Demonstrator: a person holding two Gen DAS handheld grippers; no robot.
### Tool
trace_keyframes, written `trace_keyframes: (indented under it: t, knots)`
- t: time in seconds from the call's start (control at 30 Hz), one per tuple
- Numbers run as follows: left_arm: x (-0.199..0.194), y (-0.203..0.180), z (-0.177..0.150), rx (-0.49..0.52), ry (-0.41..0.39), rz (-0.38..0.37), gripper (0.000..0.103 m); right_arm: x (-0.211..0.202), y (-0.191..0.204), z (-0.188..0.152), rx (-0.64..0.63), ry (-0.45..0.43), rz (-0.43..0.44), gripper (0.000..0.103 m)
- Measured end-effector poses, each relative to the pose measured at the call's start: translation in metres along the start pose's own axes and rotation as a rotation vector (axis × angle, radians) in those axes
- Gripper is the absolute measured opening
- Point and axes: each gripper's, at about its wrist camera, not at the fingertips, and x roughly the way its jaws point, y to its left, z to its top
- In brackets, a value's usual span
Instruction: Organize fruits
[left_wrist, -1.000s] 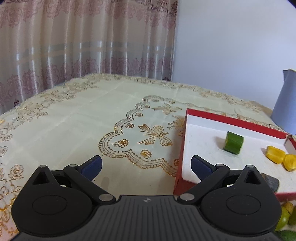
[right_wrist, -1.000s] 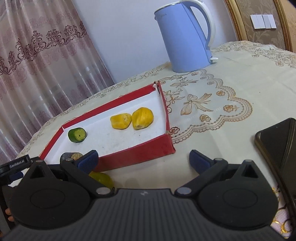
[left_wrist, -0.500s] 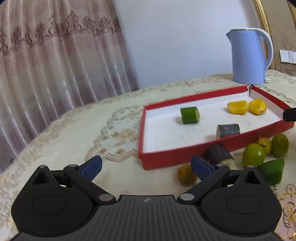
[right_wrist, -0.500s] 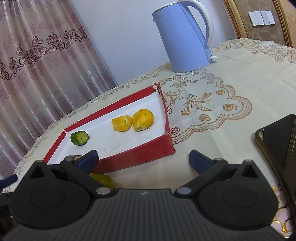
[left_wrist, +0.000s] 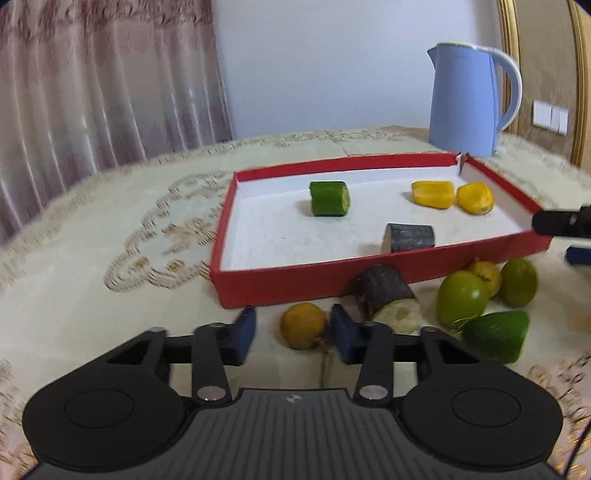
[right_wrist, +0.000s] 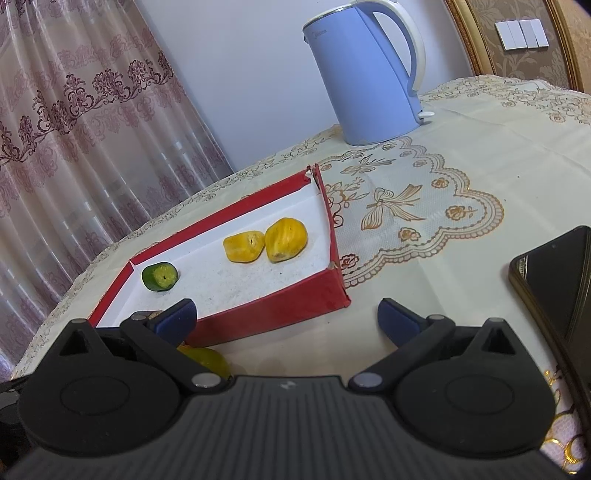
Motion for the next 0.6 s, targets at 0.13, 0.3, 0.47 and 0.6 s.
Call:
trace_keyframes:
  t: [0.13,0.3,0.47,0.6]
  knots:
    - [-0.0015,-0.0021,-0.0009,-0.009,-0.001,-0.019,0.026,-0.0011,-0.0017,-0.0004,0.01,-0.004,0.008,0.103]
    - [-0.0052,-0.0054,-0.0022,-0.007,-0.01,-0.028,0.026,-0.0009,-0.0016,-0.0004,0.013,-0.005,0.01,0.103]
    - [-0.0027,-0.0019,-0.0015,-0.032,-0.006,-0.044,0.026,-0.001,-0.0023,-0.0002,0.015,-0.006,0.011,0.103]
    - [-0.002,-0.0059,-0.0015,-0.015,-0.005,-0.028,0.026,-0.0008,-0.0014,-0.0002,0.012,-0.005,0.009,0.103]
